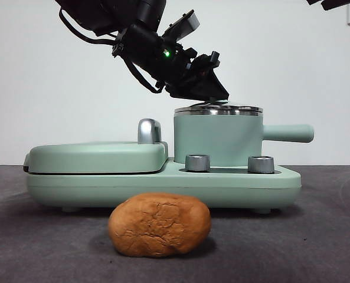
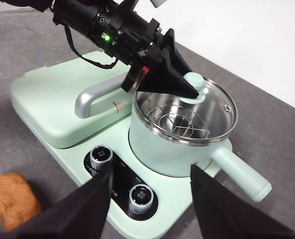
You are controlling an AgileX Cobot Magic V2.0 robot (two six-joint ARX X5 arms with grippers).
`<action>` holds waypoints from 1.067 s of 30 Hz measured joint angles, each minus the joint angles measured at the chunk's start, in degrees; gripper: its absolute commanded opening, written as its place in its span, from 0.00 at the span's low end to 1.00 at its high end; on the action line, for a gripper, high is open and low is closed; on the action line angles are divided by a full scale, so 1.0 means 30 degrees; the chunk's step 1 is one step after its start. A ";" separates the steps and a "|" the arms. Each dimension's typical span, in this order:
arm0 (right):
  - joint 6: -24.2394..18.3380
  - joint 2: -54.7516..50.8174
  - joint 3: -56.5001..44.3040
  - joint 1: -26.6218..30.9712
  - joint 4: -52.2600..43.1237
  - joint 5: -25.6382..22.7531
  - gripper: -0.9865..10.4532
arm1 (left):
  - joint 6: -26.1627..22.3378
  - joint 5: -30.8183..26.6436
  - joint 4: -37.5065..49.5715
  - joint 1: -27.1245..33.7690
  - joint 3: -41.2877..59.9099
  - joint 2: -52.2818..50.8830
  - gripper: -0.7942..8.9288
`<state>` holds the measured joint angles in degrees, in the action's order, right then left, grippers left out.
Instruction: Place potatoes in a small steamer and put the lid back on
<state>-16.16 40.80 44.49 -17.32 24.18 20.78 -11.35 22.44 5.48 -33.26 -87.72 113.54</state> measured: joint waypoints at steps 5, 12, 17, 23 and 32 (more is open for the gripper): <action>0.0000 0.0000 0.0000 0.0000 0.0000 0.0000 0.30 | -0.0423 -0.0058 -0.0007 0.0000 0.0000 0.0000 0.10; 0.0000 0.0000 0.0000 0.0000 0.0000 -0.0007 0.30 | -0.0444 -0.0546 0.0000 -0.0066 -0.0007 -0.0015 0.10; 0.0000 0.0000 0.0000 0.0000 0.0000 -0.0007 0.30 | -0.0444 -0.0758 -0.0277 -0.0087 -0.0007 -0.0204 0.10; 0.0000 0.0000 0.0000 0.0000 0.0168 -0.0007 0.30 | -0.0437 -0.1086 -0.0517 -0.0066 0.0015 -0.0903 0.10; 0.0000 0.0000 0.0000 0.0000 0.0175 -0.0007 0.30 | -0.0197 -0.1042 -0.1661 0.0058 0.0015 -0.3060 0.10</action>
<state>-16.16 40.80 44.49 -17.32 24.71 20.75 -11.94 19.31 0.49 -33.08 -87.68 104.36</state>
